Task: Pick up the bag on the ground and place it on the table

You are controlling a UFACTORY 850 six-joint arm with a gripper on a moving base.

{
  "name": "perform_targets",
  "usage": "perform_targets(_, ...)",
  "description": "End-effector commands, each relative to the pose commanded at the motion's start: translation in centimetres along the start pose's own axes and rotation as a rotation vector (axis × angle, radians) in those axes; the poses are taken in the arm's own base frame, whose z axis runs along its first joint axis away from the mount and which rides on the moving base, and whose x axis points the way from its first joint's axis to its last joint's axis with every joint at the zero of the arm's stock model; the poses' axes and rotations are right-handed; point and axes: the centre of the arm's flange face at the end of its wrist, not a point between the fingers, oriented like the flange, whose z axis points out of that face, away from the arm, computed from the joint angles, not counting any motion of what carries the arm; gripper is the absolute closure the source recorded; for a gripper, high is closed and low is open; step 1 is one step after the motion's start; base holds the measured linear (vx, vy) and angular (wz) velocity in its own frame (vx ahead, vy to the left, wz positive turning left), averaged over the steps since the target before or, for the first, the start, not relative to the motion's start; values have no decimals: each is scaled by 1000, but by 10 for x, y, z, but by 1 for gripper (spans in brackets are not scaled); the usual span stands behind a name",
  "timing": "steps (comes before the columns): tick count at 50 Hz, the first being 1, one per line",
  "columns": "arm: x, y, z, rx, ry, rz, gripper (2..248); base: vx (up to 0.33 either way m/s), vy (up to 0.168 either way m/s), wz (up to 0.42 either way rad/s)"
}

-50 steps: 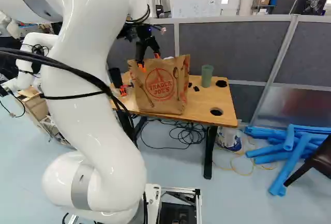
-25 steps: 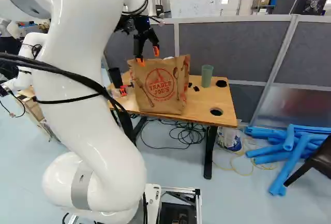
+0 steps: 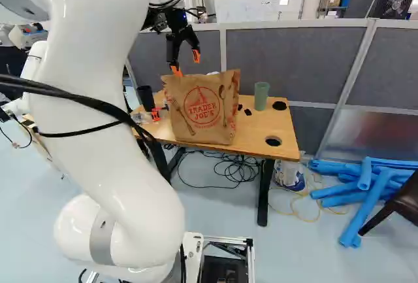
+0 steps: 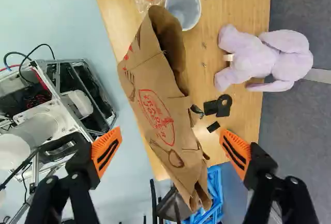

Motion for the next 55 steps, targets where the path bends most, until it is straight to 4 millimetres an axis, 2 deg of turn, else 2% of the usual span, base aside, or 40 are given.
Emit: perform_targets(55, 0, 0, 0, -1, 0, 0, 3, 0, 0, 0)
